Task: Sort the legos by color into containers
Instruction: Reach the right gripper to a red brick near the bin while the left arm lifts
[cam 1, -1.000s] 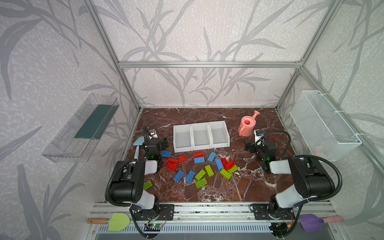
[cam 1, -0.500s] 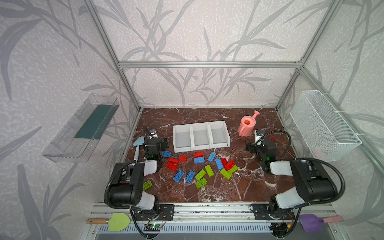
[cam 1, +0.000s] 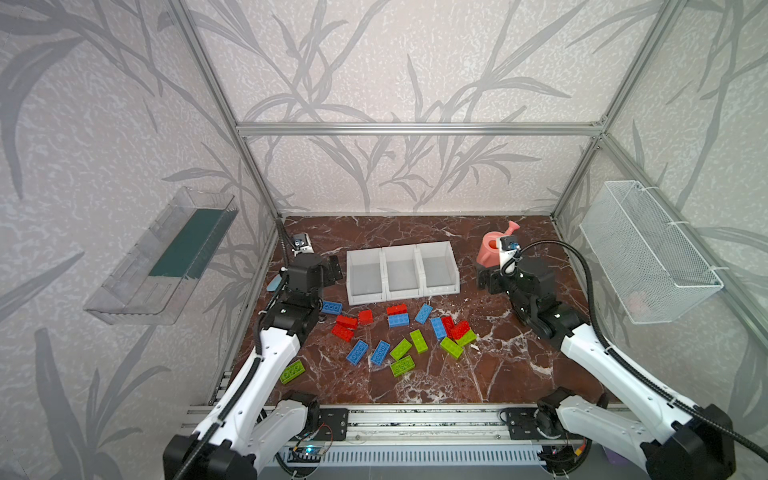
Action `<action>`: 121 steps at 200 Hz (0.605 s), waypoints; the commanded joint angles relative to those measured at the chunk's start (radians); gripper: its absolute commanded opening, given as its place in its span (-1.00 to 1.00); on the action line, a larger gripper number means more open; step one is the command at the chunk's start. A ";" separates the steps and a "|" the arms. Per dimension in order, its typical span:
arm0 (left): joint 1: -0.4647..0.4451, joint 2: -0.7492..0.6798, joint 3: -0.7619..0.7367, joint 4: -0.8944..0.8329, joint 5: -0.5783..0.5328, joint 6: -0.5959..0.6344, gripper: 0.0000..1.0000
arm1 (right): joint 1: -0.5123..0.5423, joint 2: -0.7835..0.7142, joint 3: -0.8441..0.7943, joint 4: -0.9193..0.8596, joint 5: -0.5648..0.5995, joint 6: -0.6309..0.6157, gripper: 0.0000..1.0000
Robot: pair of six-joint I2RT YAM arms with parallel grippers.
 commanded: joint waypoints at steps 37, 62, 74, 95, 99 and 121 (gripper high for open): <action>-0.002 -0.246 0.005 -0.453 0.056 -0.202 0.98 | 0.431 0.127 0.142 -0.361 0.296 0.426 0.98; -0.002 -0.316 -0.025 -0.505 0.058 -0.230 0.98 | 0.554 0.349 0.304 -0.440 0.382 0.495 0.98; -0.002 -0.345 -0.027 -0.528 0.066 -0.228 0.98 | 0.570 0.424 0.348 -0.440 0.377 0.523 0.98; -0.002 -0.384 -0.021 -0.565 0.096 -0.188 0.98 | 0.595 0.557 0.416 -0.408 0.355 0.548 0.98; -0.002 -0.389 -0.020 -0.573 0.098 -0.182 0.98 | 0.599 0.589 0.433 -0.402 0.351 0.548 0.98; -0.002 -0.420 -0.032 -0.584 0.108 -0.172 0.98 | 0.612 0.725 0.504 -0.384 0.333 0.606 0.98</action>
